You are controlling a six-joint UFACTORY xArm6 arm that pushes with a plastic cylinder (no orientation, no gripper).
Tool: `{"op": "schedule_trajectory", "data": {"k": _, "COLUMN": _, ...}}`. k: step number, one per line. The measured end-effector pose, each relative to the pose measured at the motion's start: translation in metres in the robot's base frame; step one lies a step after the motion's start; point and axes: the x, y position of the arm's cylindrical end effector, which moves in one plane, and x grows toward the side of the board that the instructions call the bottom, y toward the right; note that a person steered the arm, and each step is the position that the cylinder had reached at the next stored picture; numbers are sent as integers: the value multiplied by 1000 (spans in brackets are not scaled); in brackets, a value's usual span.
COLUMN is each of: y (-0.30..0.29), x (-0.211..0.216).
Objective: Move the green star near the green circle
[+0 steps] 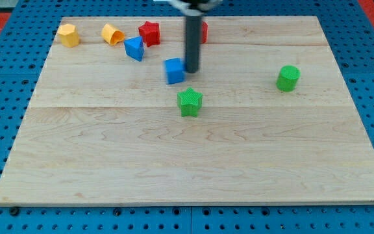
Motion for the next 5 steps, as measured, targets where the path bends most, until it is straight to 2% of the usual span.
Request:
{"op": "schedule_trajectory", "data": {"k": 1, "y": -20, "x": 0}}
{"op": "schedule_trajectory", "data": {"k": 4, "y": -12, "x": 1}}
{"op": "schedule_trajectory", "data": {"k": 5, "y": -23, "x": 57}}
